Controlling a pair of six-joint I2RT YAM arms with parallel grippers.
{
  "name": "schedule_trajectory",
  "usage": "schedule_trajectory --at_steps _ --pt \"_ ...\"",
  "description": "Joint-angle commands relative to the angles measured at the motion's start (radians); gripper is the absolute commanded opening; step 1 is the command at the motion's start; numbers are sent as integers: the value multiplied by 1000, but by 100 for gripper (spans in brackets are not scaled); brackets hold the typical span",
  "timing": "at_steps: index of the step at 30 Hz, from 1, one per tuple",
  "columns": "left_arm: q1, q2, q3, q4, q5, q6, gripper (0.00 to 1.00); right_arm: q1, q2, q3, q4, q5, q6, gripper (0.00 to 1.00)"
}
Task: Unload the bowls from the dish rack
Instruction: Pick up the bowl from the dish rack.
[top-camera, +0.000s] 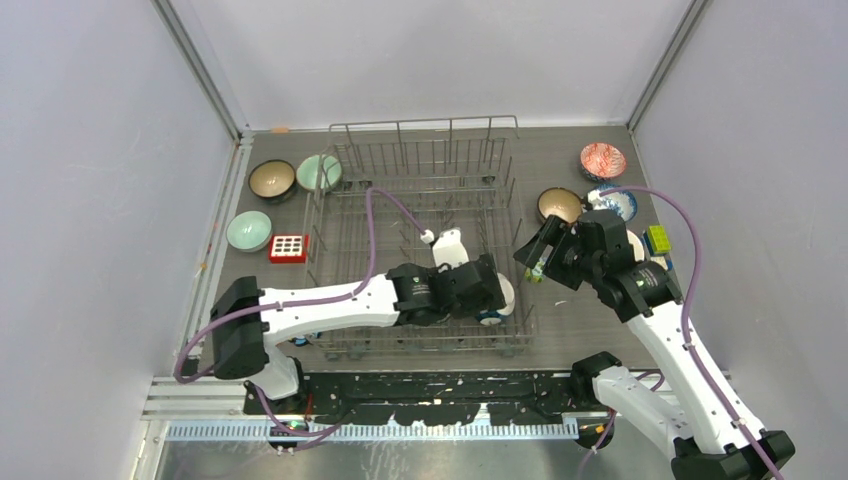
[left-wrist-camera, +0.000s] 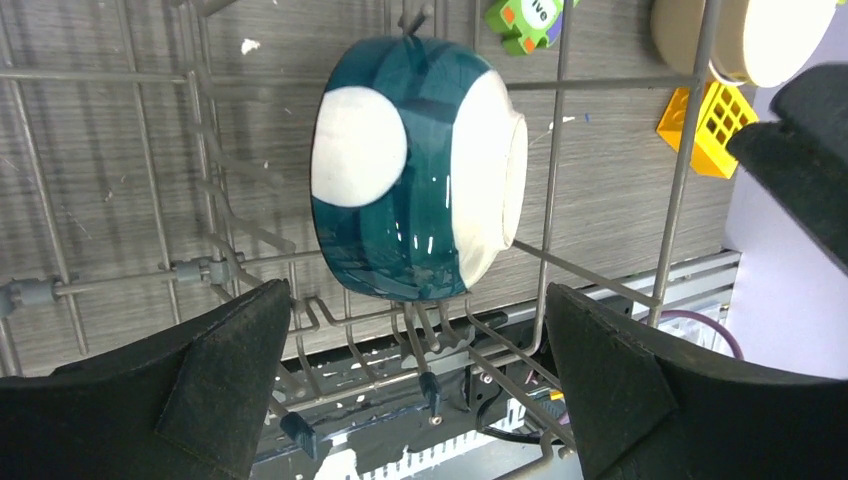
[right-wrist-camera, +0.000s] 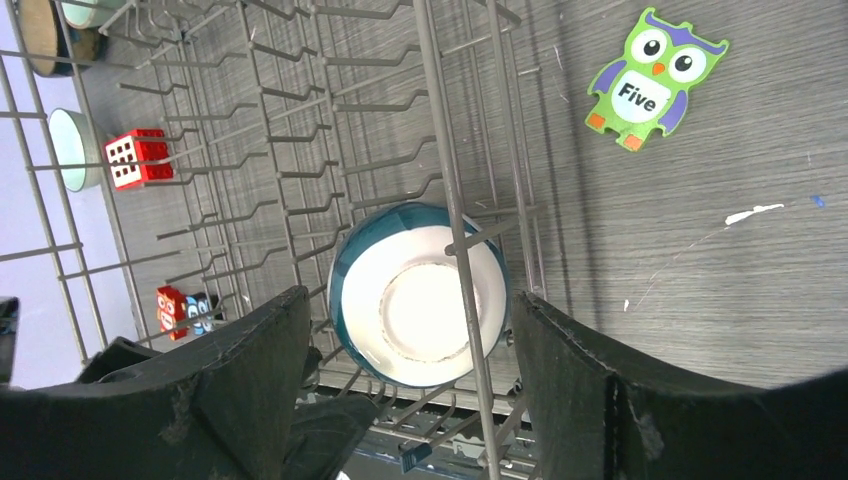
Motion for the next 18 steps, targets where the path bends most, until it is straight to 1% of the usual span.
schedule_trajectory --at_steps 1,4,8,9,14,18 --pt "-32 10 81 -40 -40 -85 100 -1 -30 1 30 37 -6 78" --pt "-33 36 99 -81 -47 -116 100 0 -39 -7 24 60 -2 77" --pt "-36 69 110 -86 -24 -134 100 -1 -55 -20 20 62 4 78" --pt "-37 72 118 -94 -25 -134 100 0 -58 -21 16 93 4 78" --pt "-73 20 169 -170 -155 -108 100 -2 -73 -25 6 115 0 78" --pt "-93 32 222 -205 -186 -90 100 -1 -77 -31 14 118 7 78"
